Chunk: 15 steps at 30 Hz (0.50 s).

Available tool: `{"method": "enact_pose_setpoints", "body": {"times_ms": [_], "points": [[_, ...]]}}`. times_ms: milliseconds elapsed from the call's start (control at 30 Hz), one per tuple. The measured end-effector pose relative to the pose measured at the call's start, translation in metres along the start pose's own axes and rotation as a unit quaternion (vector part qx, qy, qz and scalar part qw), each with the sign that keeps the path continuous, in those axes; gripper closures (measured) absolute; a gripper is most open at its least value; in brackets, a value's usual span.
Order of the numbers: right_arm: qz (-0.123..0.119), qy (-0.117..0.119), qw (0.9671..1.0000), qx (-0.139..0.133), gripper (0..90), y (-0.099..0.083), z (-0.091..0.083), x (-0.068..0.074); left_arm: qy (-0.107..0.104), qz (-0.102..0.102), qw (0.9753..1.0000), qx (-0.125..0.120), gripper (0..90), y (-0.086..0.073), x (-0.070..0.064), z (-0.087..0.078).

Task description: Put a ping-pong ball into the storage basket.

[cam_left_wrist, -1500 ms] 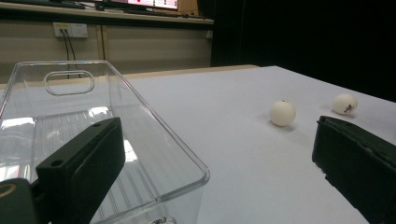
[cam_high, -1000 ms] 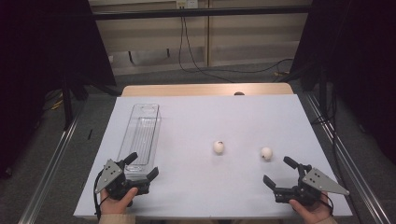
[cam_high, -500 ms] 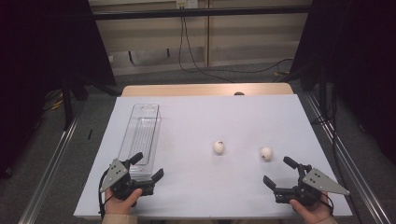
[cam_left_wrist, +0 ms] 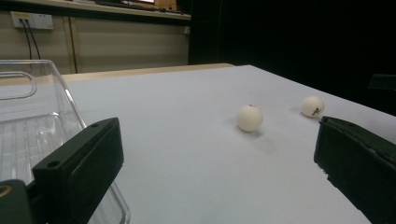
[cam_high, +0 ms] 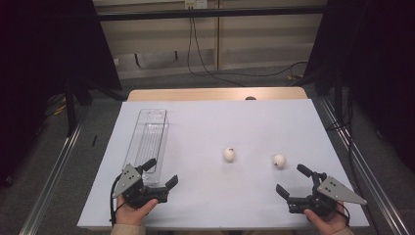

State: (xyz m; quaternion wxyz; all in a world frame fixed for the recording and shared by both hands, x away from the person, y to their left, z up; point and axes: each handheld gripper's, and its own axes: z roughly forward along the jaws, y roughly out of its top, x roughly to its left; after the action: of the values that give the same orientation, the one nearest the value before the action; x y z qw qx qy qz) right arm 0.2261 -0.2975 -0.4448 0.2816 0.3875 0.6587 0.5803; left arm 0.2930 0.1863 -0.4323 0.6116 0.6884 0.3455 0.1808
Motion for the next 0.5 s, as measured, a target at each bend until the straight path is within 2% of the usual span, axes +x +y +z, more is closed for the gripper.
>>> {"method": "enact_pose_setpoints", "body": {"times_ms": [500], "points": [[-0.005,0.001,1.0,0.001,0.8,0.0,0.0,0.0,-0.019,0.01,0.9997,0.011,1.5,0.002,-0.009,0.013]]}}
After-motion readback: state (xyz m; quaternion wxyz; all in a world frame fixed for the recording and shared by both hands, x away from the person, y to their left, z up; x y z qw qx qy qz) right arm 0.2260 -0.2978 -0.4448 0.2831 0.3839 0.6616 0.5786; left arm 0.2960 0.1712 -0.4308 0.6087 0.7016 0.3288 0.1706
